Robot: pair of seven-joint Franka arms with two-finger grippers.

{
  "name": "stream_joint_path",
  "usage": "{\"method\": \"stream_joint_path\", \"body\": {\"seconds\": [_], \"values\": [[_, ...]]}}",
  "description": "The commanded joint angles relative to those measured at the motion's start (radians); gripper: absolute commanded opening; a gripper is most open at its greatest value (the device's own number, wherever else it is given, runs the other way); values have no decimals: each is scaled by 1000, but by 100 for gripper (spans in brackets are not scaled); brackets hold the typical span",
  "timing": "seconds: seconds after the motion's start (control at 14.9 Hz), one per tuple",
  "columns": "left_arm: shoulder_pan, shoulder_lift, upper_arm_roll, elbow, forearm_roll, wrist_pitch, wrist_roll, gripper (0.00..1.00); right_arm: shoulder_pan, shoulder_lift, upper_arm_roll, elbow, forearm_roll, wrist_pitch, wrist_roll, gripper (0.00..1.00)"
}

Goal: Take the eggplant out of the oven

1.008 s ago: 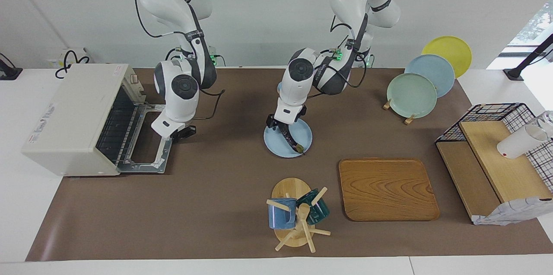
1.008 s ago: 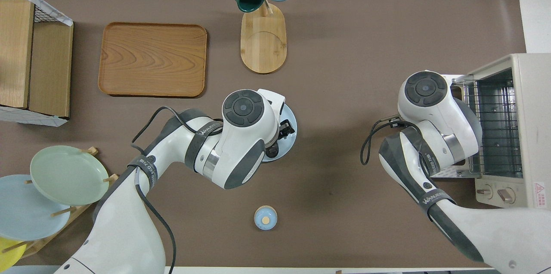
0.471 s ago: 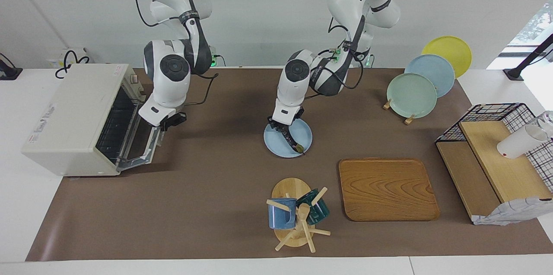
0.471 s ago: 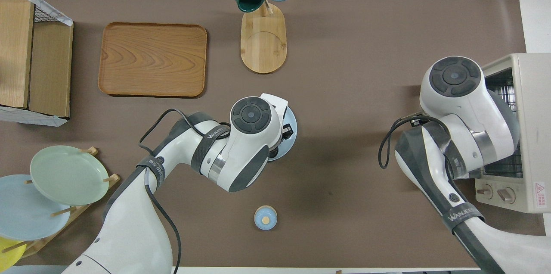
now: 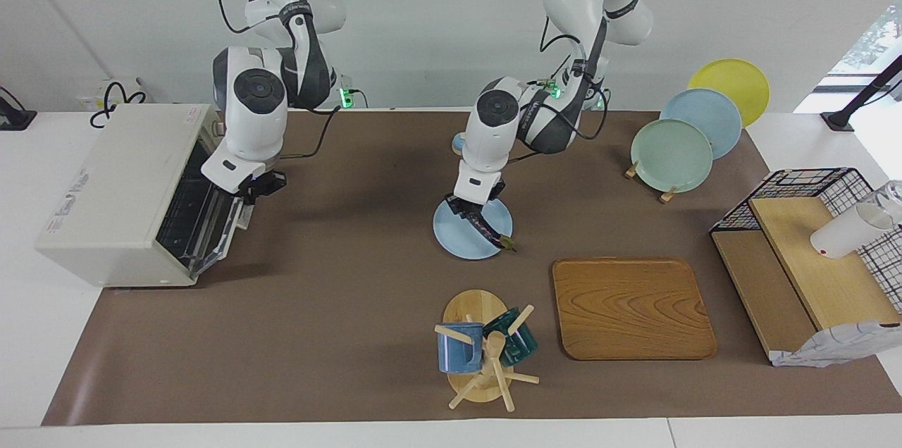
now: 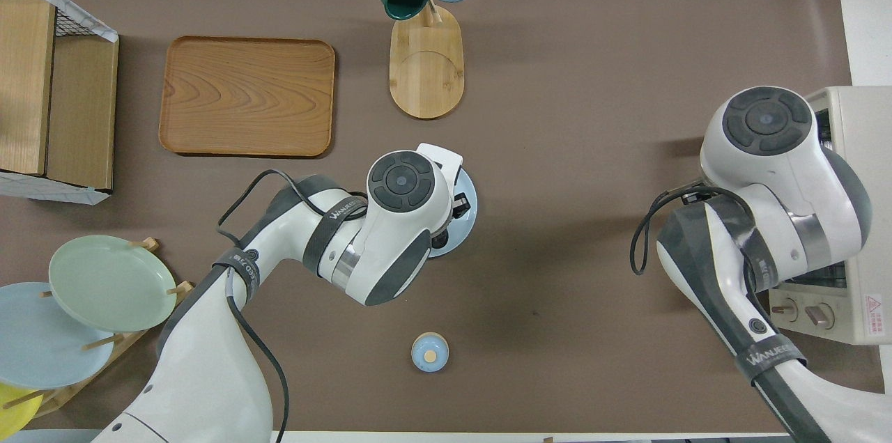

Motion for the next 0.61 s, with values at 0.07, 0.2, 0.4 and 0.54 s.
{"method": "stream_joint_path", "body": {"seconds": [0.07, 0.2, 0.4, 0.54], "values": [[181, -12, -4, 165, 16, -196, 270, 0, -88, -14, -5, -17, -19, -6, -77, 11], [262, 11, -4, 199, 19, -219, 412, 0, -117, -40, -5, -16, -16, -6, -101, 14], [393, 17, -4, 199, 20, -208, 678, 0, -118, -63, -7, -10, 14, -29, -131, 16], [448, 63, -4, 205, 29, -198, 818, 0, -120, -71, -8, -4, 28, -50, -132, 16]]}}
